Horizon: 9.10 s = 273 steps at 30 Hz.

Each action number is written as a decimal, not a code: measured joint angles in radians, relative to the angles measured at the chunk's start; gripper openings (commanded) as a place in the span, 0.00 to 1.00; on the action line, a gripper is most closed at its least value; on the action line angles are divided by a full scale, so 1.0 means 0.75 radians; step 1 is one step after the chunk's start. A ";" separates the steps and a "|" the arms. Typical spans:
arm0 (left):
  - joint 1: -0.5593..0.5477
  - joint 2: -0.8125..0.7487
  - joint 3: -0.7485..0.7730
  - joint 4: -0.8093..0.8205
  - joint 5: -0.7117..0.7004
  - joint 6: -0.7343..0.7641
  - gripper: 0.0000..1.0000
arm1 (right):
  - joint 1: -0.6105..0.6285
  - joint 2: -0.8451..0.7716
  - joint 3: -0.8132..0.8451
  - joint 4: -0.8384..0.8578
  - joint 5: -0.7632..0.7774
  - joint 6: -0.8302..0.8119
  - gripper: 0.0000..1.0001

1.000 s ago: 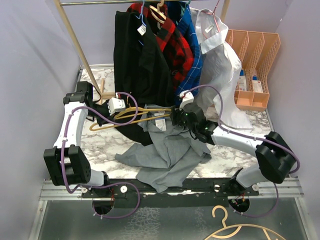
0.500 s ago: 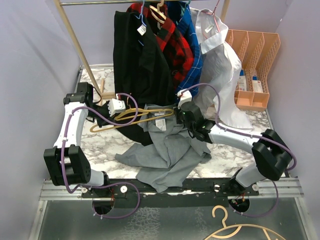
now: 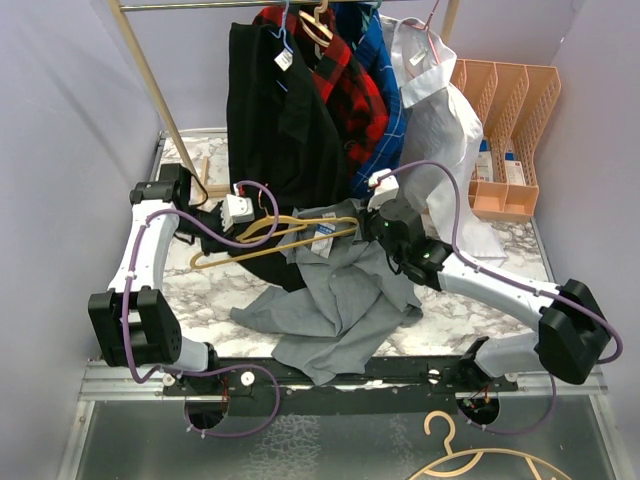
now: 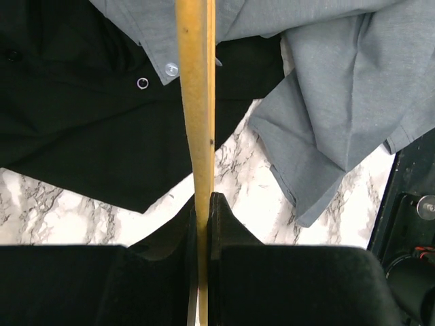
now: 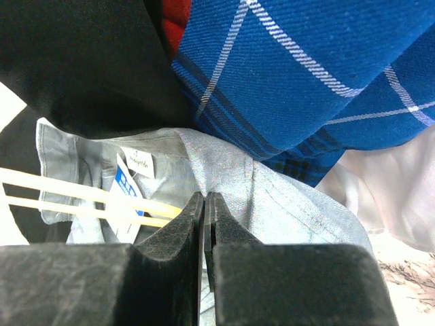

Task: Place the shirt on the hanger
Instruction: Hang the shirt on the hanger.

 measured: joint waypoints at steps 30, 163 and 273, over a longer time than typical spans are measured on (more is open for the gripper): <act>-0.080 -0.027 0.005 0.066 0.056 -0.110 0.00 | 0.000 -0.165 -0.025 -0.186 -0.278 0.072 0.01; -0.445 -0.104 -0.115 0.361 0.276 -0.464 0.00 | 0.229 -0.277 1.053 -1.498 -0.529 -1.048 1.00; -0.549 -0.339 -0.161 0.996 0.028 -1.173 0.99 | 0.042 -0.713 0.136 -0.633 -0.348 -0.237 0.01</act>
